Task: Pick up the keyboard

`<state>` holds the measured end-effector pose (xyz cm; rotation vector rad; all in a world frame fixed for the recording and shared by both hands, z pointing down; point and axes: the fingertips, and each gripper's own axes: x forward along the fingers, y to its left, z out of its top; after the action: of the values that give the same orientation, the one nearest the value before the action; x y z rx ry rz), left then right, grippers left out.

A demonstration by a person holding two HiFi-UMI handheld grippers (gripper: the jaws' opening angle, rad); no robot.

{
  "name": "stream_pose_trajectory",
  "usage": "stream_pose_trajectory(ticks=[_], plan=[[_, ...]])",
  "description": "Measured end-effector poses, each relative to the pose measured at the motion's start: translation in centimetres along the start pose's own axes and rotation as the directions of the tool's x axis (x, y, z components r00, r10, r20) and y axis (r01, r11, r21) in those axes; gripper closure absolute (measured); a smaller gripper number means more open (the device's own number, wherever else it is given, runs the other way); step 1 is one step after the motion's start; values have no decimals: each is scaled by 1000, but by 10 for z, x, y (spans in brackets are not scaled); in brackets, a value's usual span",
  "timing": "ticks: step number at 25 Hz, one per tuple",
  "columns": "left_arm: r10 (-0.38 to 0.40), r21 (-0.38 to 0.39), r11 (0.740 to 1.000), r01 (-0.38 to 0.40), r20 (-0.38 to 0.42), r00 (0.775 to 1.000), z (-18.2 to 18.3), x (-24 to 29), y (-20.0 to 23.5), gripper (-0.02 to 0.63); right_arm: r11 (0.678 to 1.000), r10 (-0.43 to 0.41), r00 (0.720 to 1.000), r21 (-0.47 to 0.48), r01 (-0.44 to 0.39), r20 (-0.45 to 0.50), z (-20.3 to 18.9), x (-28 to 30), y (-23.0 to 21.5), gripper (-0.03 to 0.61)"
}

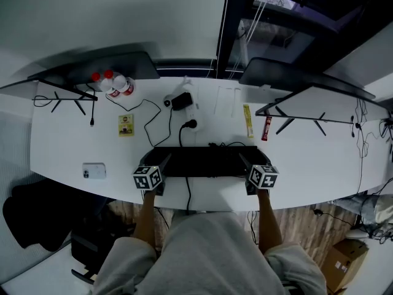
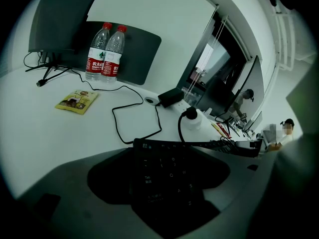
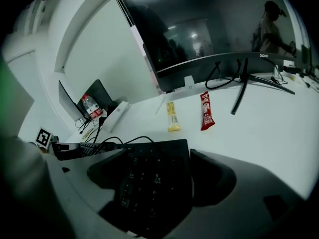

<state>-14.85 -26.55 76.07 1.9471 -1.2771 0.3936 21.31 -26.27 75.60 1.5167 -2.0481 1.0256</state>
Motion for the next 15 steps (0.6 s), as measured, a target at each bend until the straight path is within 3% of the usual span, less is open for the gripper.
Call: stream_pose_trajectory(ticks=[15], plan=[[29, -19, 999, -28, 18, 999, 2, 2, 1, 295, 998, -57, 998, 0, 57, 1, -1, 3, -2, 196]])
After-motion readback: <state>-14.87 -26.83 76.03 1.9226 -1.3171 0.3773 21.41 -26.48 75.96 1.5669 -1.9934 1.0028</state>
